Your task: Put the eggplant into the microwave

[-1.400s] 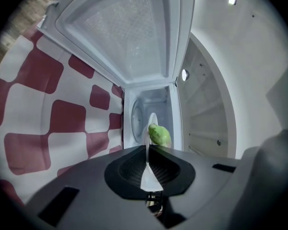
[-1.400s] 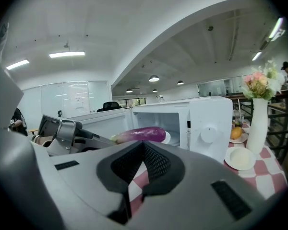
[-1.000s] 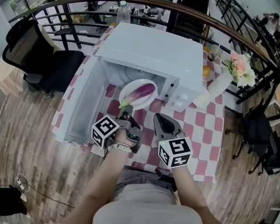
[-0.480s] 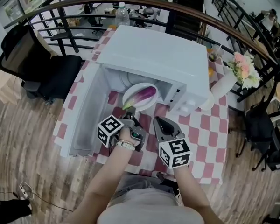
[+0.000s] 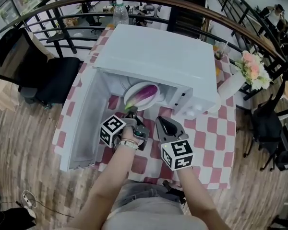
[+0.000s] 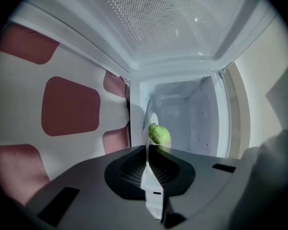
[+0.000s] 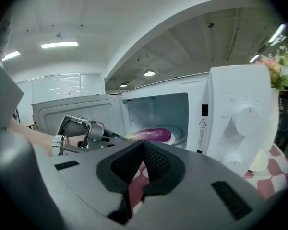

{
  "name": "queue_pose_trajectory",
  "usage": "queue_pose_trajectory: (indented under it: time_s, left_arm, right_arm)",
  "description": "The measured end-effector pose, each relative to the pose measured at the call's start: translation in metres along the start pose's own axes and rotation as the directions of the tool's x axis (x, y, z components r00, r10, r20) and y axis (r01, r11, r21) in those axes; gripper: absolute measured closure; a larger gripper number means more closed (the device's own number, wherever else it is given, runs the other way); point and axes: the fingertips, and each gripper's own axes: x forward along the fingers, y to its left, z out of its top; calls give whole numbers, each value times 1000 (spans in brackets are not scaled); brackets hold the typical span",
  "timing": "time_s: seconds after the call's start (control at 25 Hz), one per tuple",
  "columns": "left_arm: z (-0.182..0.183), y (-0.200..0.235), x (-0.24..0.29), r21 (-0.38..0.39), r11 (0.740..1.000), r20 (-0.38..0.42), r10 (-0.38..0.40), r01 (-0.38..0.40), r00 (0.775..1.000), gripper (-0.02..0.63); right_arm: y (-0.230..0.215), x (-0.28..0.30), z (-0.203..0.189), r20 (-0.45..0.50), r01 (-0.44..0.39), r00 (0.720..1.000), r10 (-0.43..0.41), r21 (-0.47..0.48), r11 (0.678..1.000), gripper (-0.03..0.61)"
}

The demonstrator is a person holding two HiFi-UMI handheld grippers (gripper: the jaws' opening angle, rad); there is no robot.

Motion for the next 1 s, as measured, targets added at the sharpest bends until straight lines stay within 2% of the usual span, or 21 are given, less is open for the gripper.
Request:
queue_pose_trajectory:
  time_s: [0.2,0.48,1.0]
  left_arm:
    - [-2,0,11,-8,1000,-2,-6,6,1000,595]
    - [5,-2,27,-45,999,10,-4,4,1000,595]
    - [13,-9,54,-39,999,6,28,-28,1000,595]
  right_arm:
    - [-7,11,-3,-14,27,1000,-27,-15,1000,552]
    - [-8,12,-5,-27,20,999,-20,3,1000,552]
    - [-20,11,-9,-45,33,999,-30,58,998,552]
